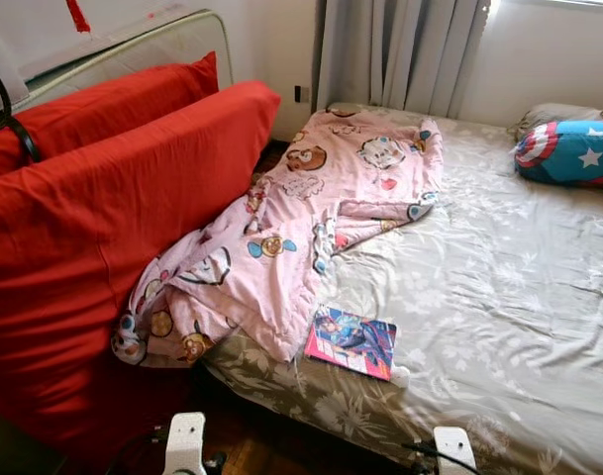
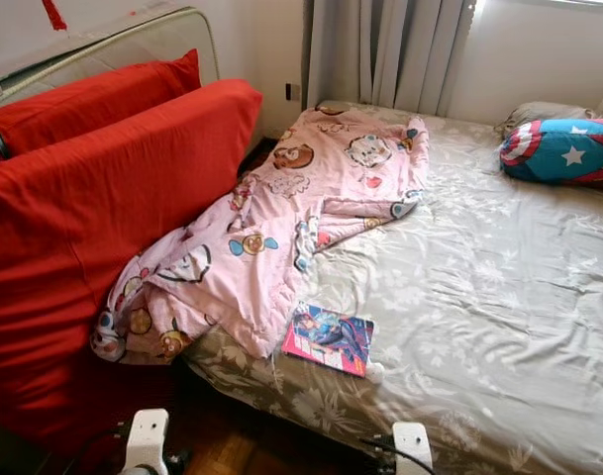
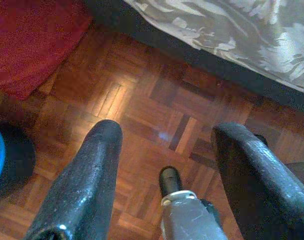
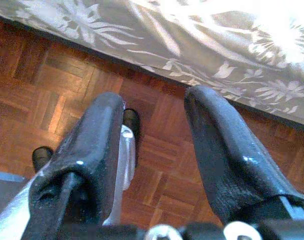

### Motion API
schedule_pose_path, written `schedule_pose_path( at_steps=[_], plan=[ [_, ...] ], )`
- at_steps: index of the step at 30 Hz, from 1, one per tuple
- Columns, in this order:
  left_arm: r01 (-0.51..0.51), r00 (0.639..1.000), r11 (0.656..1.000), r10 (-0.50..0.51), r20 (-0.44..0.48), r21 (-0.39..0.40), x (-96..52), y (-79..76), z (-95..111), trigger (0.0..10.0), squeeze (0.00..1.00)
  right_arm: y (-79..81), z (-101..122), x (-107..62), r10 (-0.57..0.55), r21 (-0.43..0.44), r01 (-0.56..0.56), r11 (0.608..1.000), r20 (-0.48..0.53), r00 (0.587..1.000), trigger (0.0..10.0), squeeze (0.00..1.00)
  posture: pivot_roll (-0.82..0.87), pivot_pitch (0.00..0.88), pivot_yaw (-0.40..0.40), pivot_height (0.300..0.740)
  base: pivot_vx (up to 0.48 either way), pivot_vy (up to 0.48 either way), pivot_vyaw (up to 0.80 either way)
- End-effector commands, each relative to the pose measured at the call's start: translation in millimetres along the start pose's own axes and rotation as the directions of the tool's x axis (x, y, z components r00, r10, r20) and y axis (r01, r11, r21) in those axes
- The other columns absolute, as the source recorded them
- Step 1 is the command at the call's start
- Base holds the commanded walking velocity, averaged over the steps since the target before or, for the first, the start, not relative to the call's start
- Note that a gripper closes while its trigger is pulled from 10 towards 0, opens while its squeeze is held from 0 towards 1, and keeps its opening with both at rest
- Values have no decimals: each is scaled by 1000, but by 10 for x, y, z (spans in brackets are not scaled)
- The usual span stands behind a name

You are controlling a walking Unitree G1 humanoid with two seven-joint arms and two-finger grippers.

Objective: Clean up the room

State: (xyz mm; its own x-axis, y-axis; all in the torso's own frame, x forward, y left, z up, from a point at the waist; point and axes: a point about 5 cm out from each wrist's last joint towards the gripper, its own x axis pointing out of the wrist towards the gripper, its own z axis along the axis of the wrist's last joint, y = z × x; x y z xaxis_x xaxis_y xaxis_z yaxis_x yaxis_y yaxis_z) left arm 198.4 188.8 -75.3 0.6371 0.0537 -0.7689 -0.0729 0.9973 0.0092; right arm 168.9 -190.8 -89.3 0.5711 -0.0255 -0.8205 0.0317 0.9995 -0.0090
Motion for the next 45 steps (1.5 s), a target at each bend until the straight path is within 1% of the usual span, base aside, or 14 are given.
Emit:
schedule_pose_path(
  at_steps=[1, 13, 19, 29, 45],
  plan=[
    [8, 999, 1000, -8, 34, 1, 69, -31, 333, 10000, 0, -197, -203, -87, -51, 146, 48, 988, 15, 999, 10000, 0, -187, 0, 48, 740, 0, 0, 0],
    [8, 999, 1000, -8, 35, -3, 67, -30, 321, 10000, 0, -195, -212, -91, -47, 143, 44, 989, 17, 999, 10000, 0, -191, 0, 49, 740, 0, 0, 0],
    [1, 999, 1000, 0, 48, -19, 64, -22, 320, 10000, 0, -186, -215, -92, -41, 149, 37, 988, 24, 999, 10000, 0, -195, 0, 53, 740, 0, 0, 0],
    [-8, 1000, 1000, 8, 29, -16, 65, -16, 302, 10000, 0, -186, -219, -93, -40, 139, 37, 990, 19, 999, 10000, 0, -197, 0, 51, 740, 0, 0, 0],
    [-7, 999, 1000, 8, 31, -15, 66, -19, 314, 10000, 0, -194, -211, -90, -48, 133, 45, 990, 16, 999, 10000, 0, -192, 0, 47, 740, 0, 0, 0]
  ],
)
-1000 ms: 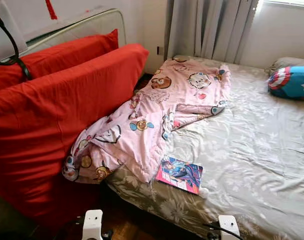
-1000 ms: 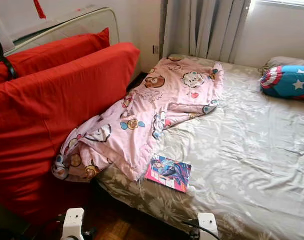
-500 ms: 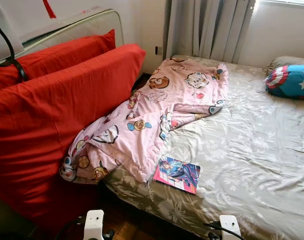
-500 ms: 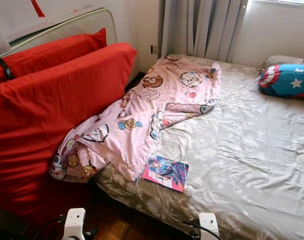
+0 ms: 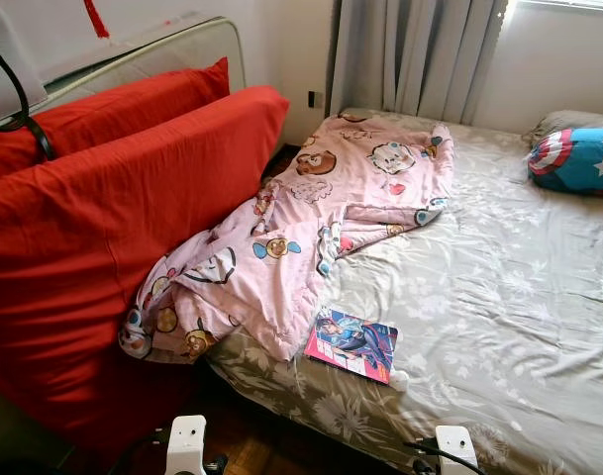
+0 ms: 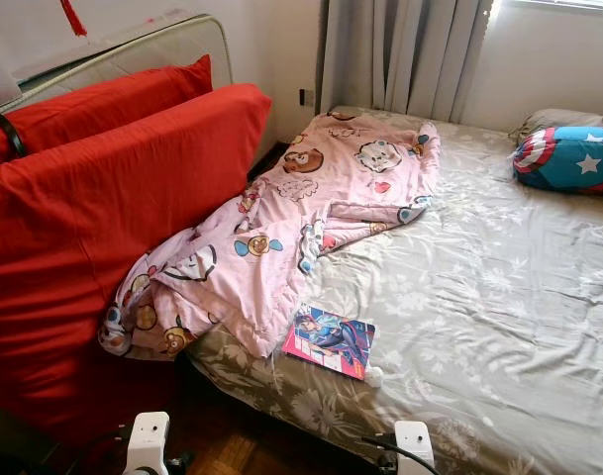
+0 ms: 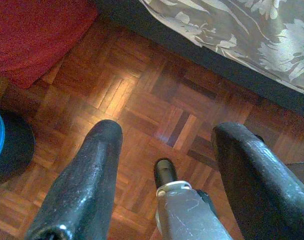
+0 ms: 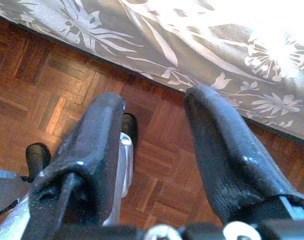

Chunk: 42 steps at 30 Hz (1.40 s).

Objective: Clean up the room

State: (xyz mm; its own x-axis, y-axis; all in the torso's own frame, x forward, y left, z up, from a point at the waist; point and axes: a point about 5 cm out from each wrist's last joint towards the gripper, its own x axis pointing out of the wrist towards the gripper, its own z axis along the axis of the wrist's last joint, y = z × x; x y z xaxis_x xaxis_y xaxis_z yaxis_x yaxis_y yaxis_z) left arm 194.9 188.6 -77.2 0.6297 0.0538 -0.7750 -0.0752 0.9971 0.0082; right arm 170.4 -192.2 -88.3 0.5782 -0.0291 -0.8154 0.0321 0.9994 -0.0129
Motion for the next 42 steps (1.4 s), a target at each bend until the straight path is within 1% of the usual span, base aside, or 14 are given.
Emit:
schedule_pose_path(
  at_steps=[1, 16, 19, 28, 33, 37, 40, 42],
  plan=[
    [-7, 999, 1000, 7, 41, -12, 71, -20, 353, 10000, 0, -180, -230, -92, -45, 135, 43, 990, 7, 999, 10000, 0, -192, 0, 47, 740, 0, 0, 0],
    [-7, 999, 1000, 7, 41, -12, 71, -20, 353, 10000, 0, -180, -230, -92, -45, 135, 43, 990, 7, 999, 10000, 0, -192, 0, 47, 740, 0, 0, 0],
    [-19, 998, 999, 21, 51, -39, 74, -22, 377, 10000, 0, -189, -195, -87, -51, 146, 47, 988, 24, 998, 10000, 0, -183, 0, 39, 740, 0, 0, 0],
    [-21, 998, 999, 24, 61, -40, 74, -23, 390, 10000, 0, -189, -185, -88, -48, 154, 42, 987, 36, 998, 10000, 0, -181, 0, 39, 740, 0, 0, 0],
    [-19, 998, 999, 21, 63, -39, 75, -26, 400, 10000, 0, -190, -161, -92, -48, 176, 35, 984, 71, 996, 10000, 0, -182, 0, 36, 740, 0, 0, 0],
    [-16, 998, 999, 19, 66, -42, 76, -31, 403, 10000, 0, -196, -146, -93, -48, 173, 33, 984, 86, 995, 10000, 0, -180, 0, 33, 740, 0, 0, 0],
    [5, 995, 999, 0, 96, -49, 74, -47, 432, 10000, 0, -194, -96, -98, -35, 167, 12, 986, 136, 990, 10000, 0, -177, 0, 32, 740, 0, 0, 0],
    [21, 992, 999, -17, 124, -27, 71, -55, 464, 10000, 0, -192, -72, -101, -26, 159, 1, 987, 161, 987, 10000, 0, -177, 0, 32, 740, 0, 0, 0]
  ],
)
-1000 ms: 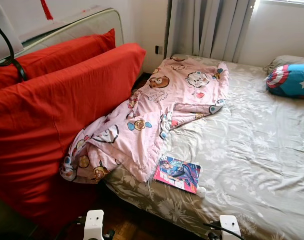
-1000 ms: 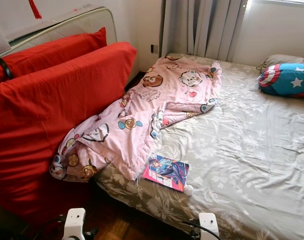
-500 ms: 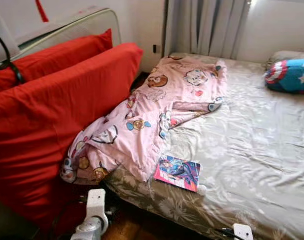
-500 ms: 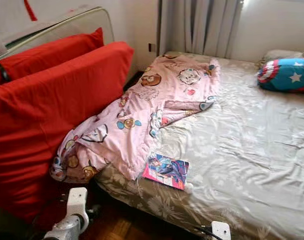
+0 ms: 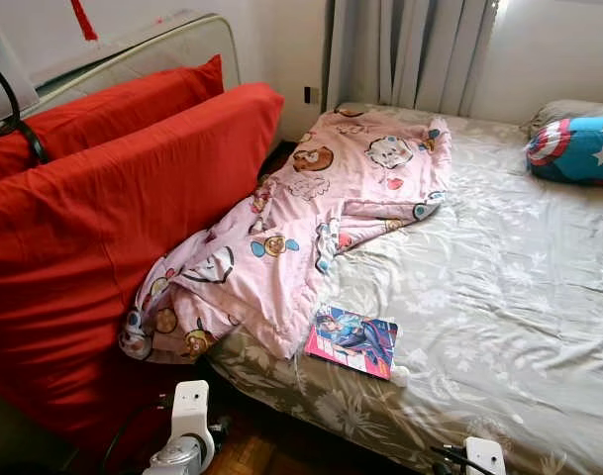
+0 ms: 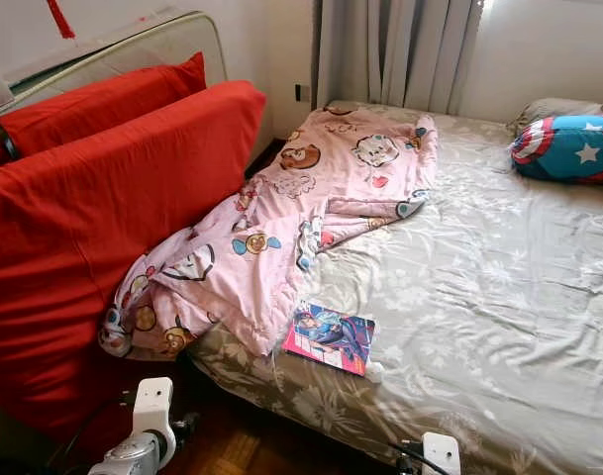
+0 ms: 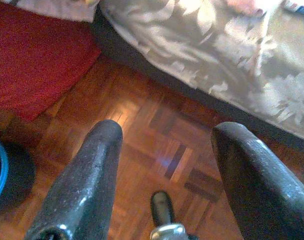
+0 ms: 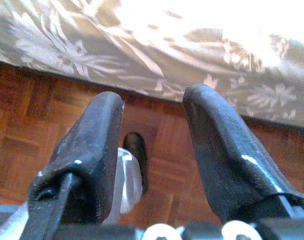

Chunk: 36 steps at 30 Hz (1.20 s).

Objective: Clean up the room

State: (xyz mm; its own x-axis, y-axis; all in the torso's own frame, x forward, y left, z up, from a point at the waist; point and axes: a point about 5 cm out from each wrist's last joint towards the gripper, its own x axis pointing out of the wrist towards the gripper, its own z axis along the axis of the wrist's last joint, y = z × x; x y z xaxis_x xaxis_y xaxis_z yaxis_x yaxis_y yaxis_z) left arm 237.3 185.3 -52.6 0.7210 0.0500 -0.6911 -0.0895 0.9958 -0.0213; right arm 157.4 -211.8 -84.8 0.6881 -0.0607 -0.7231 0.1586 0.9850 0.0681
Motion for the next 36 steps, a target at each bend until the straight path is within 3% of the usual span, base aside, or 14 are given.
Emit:
schedule_pose_path(
  at_steps=[1, 6, 11, 12, 13, 15, 16, 17, 18, 19, 20, 22, 30, 36],
  plan=[
    [14, 1000, 1000, -14, 20, 7, -5, 3, 2, 10000, 0, 12, 22, -2, 11, 9, -11, 1000, 31, 999, 10000, 0, -177, 0, 31, 740, 0, 0, 0],
    [19, 992, 999, -16, 128, -30, -15, -2, 96, 10000, 0, 33, 106, -10, 47, 16, -49, 999, 123, 991, 10000, 0, -172, 0, 27, 740, 0, 0, 0],
    [31, 978, 997, -17, 208, -65, -30, -4, 161, 10000, 0, 38, 162, -27, 50, 108, -74, 991, 213, 976, 10000, 0, -176, 0, 30, 740, 0, 0, 0],
    [38, 954, 998, -19, 299, -59, -14, -40, 390, 10000, 0, 39, 169, -29, 52, 113, -79, 990, 222, 974, 10000, 0, -176, 0, 30, 740, 0, 0, 0],
    [40, 885, 999, -23, 464, -28, -23, -100, 858, 10000, 0, 45, 186, -33, 63, 108, -91, 990, 239, 969, 10000, 0, -173, 0, 29, 740, 0, 0, 0],
    [48, 817, 999, -47, 575, 12, -75, -149, 1111, 10000, 0, 54, 211, -38, 85, 86, -111, 990, 263, 961, 10000, 0, -173, 0, 27, 740, 0, 0, 0],
    [51, 803, 998, -54, 594, 23, -88, -154, 1152, 10000, 0, 57, 220, -41, 91, 85, -119, 989, 273, 958, 10000, 0, -172, 0, 26, 740, 0, 0, 0],
    [52, 796, 998, -59, 603, 29, -95, -156, 1175, 10000, 0, 59, 226, -42, 95, 85, -123, 989, 279, 956, 10000, 0, -172, 0, 26, 740, 0, 0, 0],
    [52, 792, 998, -61, 608, 34, -100, -164, 1164, 10000, 0, 215, 795, 114, 121, 45, -152, 987, 405, 906, 10000, 0, -172, 0, 26, 740, 0, 0, 0],
    [52, 792, 998, -61, 608, 34, -100, -164, 1164, 10000, 0, 215, 795, 114, 121, 45, -152, 987, 405, 906, 10000, 0, -172, 0, 26, 740, 0, 0, 0],
    [48, 791, 998, -62, 608, 38, -101, -173, 1148, 10000, 0, 435, 1516, 188, 150, -5, -175, 984, 544, 825, 10000, 0, -173, 0, 25, 740, 0, 0, 0],
    [62, 793, 997, -74, 605, 41, -102, -231, 1105, 10000, 0, 568, 2039, 162, 154, -14, -186, 982, 630, 761, 10000, 0, -173, 0, 24, 740, 0, 0, 0],
    [85, 809, 996, -80, 582, 18, -83, -248, 1063, 10000, 0, 559, 2123, 126, 124, -4, -164, 986, 674, 728, 10000, 0, -181, 0, 23, 740, 0, 0, 0],
    [59, 807, 998, -47, 589, -1, -90, -173, 1057, 10000, 0, 527, 2072, 130, 109, 0, -146, 989, 664, 740, 10000, 0, -197, 0, 30, 740, 0, 0, 0]
  ],
)
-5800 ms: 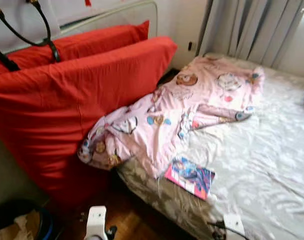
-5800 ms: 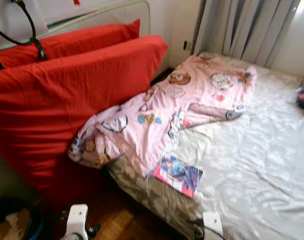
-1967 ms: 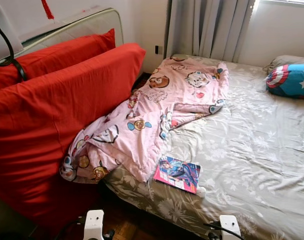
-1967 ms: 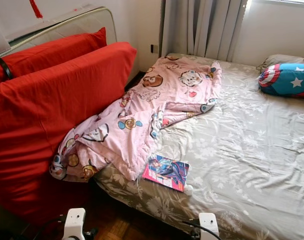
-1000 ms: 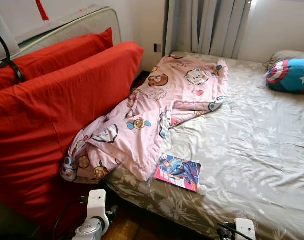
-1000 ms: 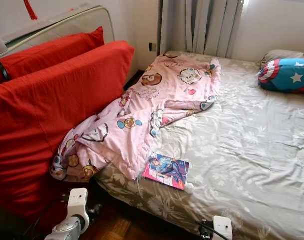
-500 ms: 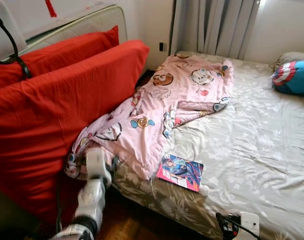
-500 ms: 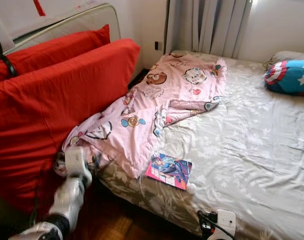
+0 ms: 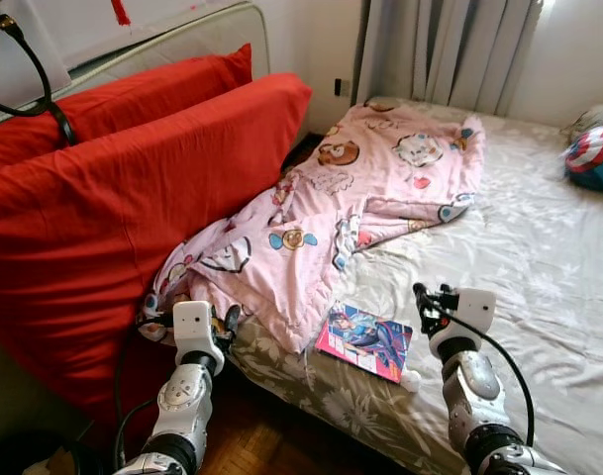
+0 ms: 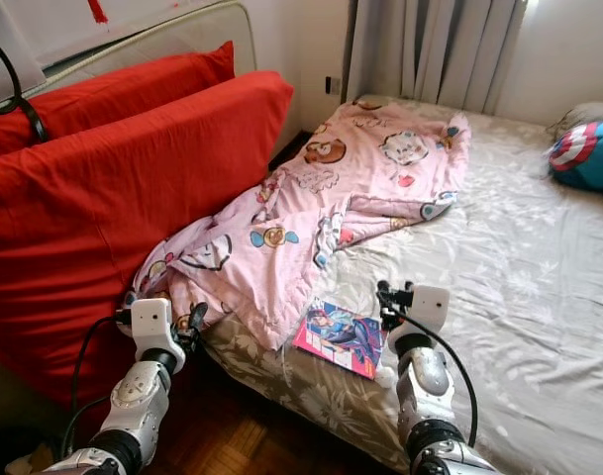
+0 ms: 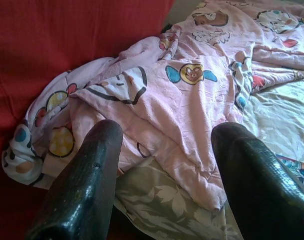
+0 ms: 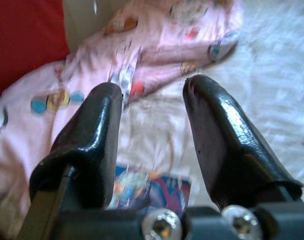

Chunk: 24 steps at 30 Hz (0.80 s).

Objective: Clean up the room

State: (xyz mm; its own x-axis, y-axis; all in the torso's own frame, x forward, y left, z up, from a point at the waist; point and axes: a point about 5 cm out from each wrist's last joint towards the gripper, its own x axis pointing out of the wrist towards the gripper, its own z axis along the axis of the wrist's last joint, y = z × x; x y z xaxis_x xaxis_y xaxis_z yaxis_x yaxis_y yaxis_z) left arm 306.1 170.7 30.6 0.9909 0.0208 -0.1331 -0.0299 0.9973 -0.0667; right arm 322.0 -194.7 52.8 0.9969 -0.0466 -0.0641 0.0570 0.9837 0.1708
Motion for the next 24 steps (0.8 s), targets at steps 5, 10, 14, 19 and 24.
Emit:
schedule_pose_path(
  at_steps=[5, 10, 14, 19, 24],
  plan=[
    [-71, 997, 998, 71, 28, -2, -45, 168, 11, 10000, 0, -7, -91, -81, 30, -9, -30, 1000, -18, 999, 10000, 0, -186, 0, 32, 740, 0, 0, 0],
    [-100, 994, 995, 99, 44, 7, -131, 281, -26, 10000, 0, 0, -133, -129, 38, -8, -38, 999, -15, 999, 10000, 0, -164, 0, 38, 740, 0, 0, 0],
    [-98, 993, 994, 94, 70, 53, -256, 413, -52, 10000, 0, 99, -146, -146, 101, -36, -101, 994, -11, 995, 10000, 0, -138, 0, 28, 740, 0, 0, 0],
    [-123, 989, 987, 113, 96, 106, -487, 613, -87, 10000, 0, 193, -96, -161, 182, -62, -180, 982, 27, 983, 10000, 0, -112, 22, 23, 740, 0, 0, 0],
    [-112, 990, 985, 99, 103, 133, -688, 690, -106, 10000, 0, 305, -40, -177, 248, -80, -242, 967, 63, 967, 10000, 0, -115, 52, 24, 740, 0, 0, 0]
  ],
)
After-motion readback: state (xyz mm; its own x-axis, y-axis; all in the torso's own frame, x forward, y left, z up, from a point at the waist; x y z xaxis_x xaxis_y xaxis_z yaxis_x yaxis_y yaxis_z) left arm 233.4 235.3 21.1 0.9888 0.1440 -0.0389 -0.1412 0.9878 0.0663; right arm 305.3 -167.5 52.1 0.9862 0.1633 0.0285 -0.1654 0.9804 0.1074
